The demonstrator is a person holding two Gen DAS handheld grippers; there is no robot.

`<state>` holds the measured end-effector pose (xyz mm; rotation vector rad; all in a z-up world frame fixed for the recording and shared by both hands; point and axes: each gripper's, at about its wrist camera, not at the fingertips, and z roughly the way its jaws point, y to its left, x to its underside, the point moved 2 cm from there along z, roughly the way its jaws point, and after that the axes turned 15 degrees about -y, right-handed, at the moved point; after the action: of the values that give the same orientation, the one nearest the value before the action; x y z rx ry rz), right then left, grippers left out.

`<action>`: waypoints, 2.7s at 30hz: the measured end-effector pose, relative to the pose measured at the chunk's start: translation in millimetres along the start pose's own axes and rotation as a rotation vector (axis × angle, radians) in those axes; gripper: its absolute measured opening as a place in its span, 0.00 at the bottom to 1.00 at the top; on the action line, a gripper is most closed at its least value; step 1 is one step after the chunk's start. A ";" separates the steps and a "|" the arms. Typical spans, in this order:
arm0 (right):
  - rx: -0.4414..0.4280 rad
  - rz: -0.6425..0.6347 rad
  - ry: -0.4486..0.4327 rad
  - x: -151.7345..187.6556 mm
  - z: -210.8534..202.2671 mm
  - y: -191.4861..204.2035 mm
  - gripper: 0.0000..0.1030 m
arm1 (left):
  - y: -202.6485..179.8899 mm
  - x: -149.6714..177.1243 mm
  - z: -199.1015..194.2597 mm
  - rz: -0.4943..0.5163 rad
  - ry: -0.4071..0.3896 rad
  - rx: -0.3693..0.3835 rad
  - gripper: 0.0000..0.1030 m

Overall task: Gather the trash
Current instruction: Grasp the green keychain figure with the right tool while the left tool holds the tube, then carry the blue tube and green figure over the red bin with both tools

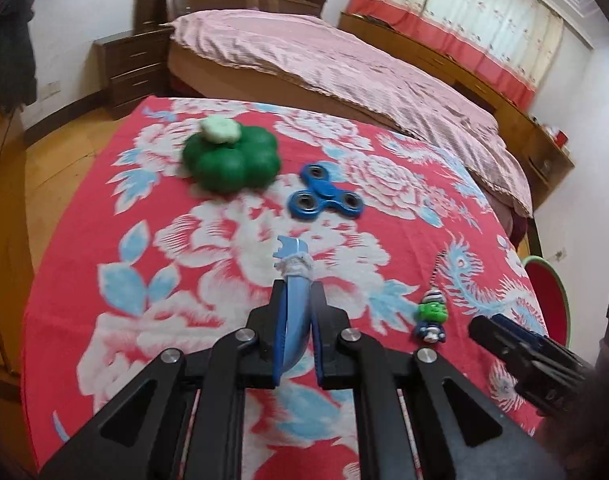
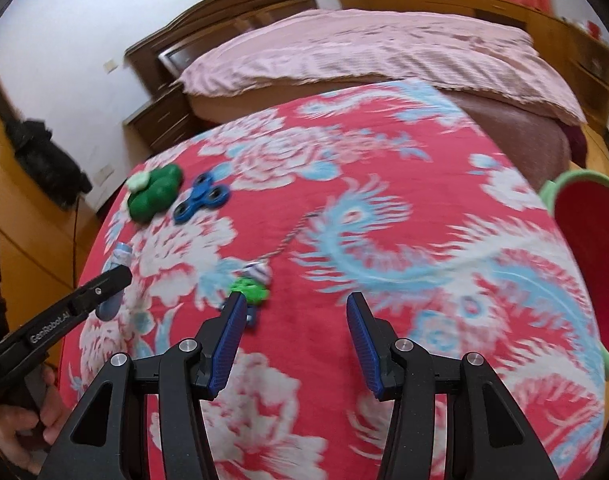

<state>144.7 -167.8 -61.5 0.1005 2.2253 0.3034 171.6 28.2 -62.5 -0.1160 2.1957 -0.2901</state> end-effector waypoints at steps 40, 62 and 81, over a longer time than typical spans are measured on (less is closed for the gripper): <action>-0.019 0.003 -0.073 -6.5 -31.1 -8.1 0.15 | -8.2 5.0 -35.6 -0.025 -0.025 0.020 0.10; 0.040 0.124 -0.214 -12.0 -111.0 -71.6 0.15 | -68.2 8.0 -62.4 0.028 -0.027 0.124 0.10; 0.140 0.228 -0.308 -17.8 -155.1 -143.8 0.15 | -155.8 4.7 -55.4 0.144 0.006 0.256 0.10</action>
<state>39.4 -338.3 8.5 0.4496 1.9281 0.2371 121.1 -114.3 4.5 0.1837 2.1398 -0.4867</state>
